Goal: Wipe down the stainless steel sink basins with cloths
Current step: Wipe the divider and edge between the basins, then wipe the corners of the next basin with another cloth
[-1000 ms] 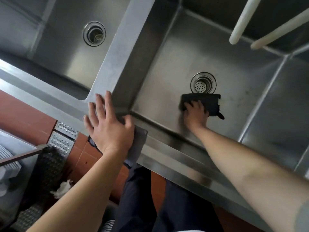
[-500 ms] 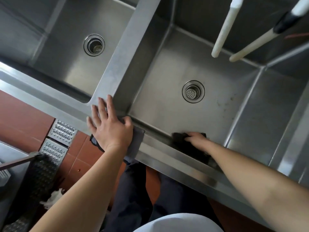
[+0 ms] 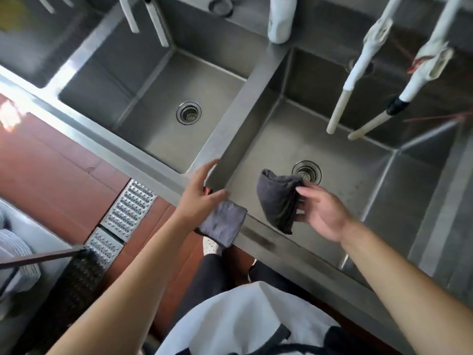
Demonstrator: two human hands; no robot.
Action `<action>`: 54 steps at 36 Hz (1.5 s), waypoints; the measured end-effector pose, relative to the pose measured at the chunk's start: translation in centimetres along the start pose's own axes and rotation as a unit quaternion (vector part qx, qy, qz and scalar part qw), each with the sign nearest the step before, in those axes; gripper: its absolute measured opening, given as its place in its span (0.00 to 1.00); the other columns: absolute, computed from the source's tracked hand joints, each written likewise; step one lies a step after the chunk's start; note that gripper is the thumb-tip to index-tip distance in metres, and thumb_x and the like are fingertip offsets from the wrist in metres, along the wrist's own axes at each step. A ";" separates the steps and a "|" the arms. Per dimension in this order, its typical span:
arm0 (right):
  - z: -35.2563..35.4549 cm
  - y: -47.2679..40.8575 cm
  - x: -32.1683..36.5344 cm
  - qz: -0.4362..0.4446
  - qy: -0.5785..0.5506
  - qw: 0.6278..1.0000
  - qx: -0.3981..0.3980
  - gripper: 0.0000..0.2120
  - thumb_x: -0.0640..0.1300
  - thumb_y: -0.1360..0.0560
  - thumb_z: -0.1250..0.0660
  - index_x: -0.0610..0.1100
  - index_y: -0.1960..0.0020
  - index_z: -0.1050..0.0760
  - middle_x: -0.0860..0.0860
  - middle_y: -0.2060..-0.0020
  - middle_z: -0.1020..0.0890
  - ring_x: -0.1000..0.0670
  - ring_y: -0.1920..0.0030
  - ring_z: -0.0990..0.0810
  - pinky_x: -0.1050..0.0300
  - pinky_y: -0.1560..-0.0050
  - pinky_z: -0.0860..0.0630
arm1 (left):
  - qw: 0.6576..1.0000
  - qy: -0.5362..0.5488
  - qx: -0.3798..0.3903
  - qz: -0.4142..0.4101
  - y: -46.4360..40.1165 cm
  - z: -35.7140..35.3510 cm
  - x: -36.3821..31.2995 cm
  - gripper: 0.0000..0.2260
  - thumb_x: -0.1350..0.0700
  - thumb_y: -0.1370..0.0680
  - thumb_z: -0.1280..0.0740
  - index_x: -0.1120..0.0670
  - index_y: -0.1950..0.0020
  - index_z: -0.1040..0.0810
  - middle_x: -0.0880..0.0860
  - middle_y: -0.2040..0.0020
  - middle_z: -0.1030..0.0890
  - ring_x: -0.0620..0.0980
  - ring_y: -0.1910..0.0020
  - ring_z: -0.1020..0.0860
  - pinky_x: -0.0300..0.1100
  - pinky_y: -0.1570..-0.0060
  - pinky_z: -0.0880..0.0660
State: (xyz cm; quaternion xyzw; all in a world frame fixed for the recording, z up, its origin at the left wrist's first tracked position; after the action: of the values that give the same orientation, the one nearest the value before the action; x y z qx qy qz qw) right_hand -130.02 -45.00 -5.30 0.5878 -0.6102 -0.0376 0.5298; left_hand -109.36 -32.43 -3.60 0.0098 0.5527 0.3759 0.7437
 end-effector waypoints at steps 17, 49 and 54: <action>-11.6 -6.0 -1.8 0.009 0.193 0.967 -0.167 0.16 0.37 0.31 0.24 0.45 0.45 0.20 0.47 0.53 0.15 0.46 0.52 0.16 0.52 0.59 0.19 | 0.976 0.146 0.111 0.120 4.4 7.1 6.1 0.20 0.68 0.26 0.28 0.54 0.37 0.21 0.60 0.43 0.16 0.62 0.43 0.18 0.61 0.41 0.22; -9.8 -3.2 -7.6 -0.026 0.617 0.740 -0.265 0.47 0.69 0.31 0.31 0.58 0.20 0.50 0.51 0.19 0.55 0.46 0.20 0.52 0.41 0.24 0.45 | 0.888 -0.409 0.121 -0.172 -0.3 5.6 3.8 0.37 0.43 0.23 0.35 0.42 0.19 0.51 0.52 0.18 0.55 0.56 0.19 0.59 0.54 0.23 0.57; -6.2 -0.3 -8.5 -0.023 0.479 0.799 -0.363 0.42 0.63 0.30 0.29 0.54 0.22 0.42 0.48 0.20 0.46 0.46 0.21 0.44 0.44 0.25 0.40 | 0.816 -0.470 0.245 -0.231 -1.1 -1.1 2.2 0.34 0.48 0.20 0.37 0.47 0.18 0.50 0.51 0.18 0.50 0.55 0.19 0.55 0.53 0.22 0.54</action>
State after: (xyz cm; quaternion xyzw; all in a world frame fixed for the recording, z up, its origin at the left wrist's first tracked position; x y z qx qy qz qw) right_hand -127.67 -35.13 -7.94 0.3096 -0.2067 0.0176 0.9280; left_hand -109.42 -32.42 -6.29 0.2389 0.1961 -0.0047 0.9510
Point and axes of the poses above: each hand's wrist, its own y-axis away from the middle knuckle, its own z-axis out of the back of the hand, x = y × z, the point moved 10 cm from there along -y, towards the middle knuckle
